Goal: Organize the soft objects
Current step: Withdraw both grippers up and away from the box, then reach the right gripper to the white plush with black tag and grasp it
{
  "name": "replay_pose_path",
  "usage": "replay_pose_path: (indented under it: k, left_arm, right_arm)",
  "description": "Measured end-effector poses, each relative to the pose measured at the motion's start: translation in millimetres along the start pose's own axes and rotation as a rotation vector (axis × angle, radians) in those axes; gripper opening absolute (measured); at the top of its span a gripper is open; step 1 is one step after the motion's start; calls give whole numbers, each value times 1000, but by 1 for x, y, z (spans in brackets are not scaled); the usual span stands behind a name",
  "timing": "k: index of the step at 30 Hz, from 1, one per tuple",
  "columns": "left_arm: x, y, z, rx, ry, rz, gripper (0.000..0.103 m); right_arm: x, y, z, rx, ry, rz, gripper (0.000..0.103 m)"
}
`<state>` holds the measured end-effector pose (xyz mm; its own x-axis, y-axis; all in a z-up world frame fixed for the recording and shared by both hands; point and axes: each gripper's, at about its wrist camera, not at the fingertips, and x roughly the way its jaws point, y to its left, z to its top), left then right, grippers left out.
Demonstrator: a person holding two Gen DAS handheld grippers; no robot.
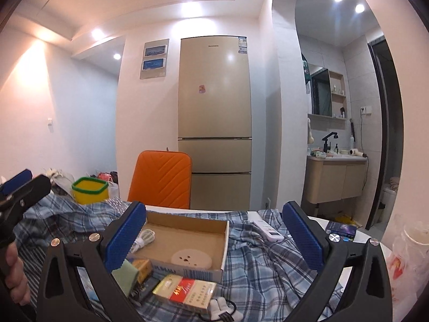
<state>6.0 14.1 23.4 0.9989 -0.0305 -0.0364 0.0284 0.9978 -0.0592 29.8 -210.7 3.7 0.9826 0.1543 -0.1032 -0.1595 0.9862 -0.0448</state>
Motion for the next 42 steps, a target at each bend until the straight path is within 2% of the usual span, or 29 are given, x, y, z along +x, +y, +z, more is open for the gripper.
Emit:
replay_pose_path:
  k: [2,9,14,17,21,23,29,34,37,42]
  left_arm:
    - [2,-5,-6,18,26,-12,103]
    - [1,-8,-15,19,49,-26,103]
    - [0,-8,-14,15,41,-13,103]
    - [2,-7,-14,18,54,23,103]
    - [2,1,-15,-26,59,-25,103]
    - [4,0,-16,-22,70,6,103]
    - [9,-9,-19,24,96,16,103]
    - [19,-6,-21,5,151,-30,103]
    - [25,-5,-20,6,194,-57,103]
    - [24,-15,-21,65,216,-82,101]
  right_arm:
    - [-5,2,-10,-12,-22,-32,103]
    - [-5,11,-14,-47,-8,-51,103]
    - [-6,9,-14,-45,-6,-28,103]
    - [-9,7,-14,-35,-19,-26,103]
    - [-7,5,-14,-31,-13,-34,103]
    - [-3,7,-14,-45,14,-33,103]
    - [2,6,-17,-46,47,-15,103]
    - [15,10,-19,-63,116,-1,103]
    - [17,2,-16,-30,143,18,103]
    - [29,-17,-13,4,288,93,100]
